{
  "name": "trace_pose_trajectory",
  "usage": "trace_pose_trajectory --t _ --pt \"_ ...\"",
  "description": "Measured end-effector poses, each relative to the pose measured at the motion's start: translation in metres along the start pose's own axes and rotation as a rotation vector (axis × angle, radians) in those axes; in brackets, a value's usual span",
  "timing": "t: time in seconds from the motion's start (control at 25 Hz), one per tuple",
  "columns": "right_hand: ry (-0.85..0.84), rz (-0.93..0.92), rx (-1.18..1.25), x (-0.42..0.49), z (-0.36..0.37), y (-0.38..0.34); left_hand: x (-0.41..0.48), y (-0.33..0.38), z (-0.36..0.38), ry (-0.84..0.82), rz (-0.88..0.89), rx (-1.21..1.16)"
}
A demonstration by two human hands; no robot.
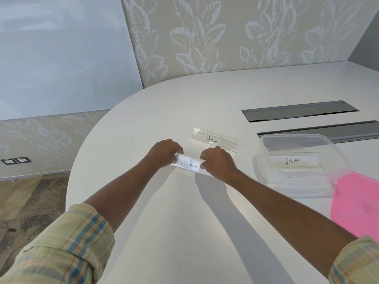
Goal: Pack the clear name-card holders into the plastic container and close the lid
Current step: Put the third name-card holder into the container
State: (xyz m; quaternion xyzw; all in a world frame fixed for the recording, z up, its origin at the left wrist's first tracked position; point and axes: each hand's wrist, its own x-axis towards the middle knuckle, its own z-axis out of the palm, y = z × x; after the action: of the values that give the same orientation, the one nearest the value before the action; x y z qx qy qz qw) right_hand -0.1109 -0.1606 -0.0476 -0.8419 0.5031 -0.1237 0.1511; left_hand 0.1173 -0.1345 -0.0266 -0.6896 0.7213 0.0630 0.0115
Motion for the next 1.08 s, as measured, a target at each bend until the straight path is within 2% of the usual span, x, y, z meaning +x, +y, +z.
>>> trace_pose_trajectory --t 0.48,1.08 --pt "0.018 -0.066 -0.068 -0.006 -0.049 0.009 -0.029 0.029 -0.041 0.057 0.039 -0.021" --pt "0.064 -0.092 -0.059 -0.035 -0.169 0.073 -0.037 0.135 -0.115 0.104 0.125 -0.021"
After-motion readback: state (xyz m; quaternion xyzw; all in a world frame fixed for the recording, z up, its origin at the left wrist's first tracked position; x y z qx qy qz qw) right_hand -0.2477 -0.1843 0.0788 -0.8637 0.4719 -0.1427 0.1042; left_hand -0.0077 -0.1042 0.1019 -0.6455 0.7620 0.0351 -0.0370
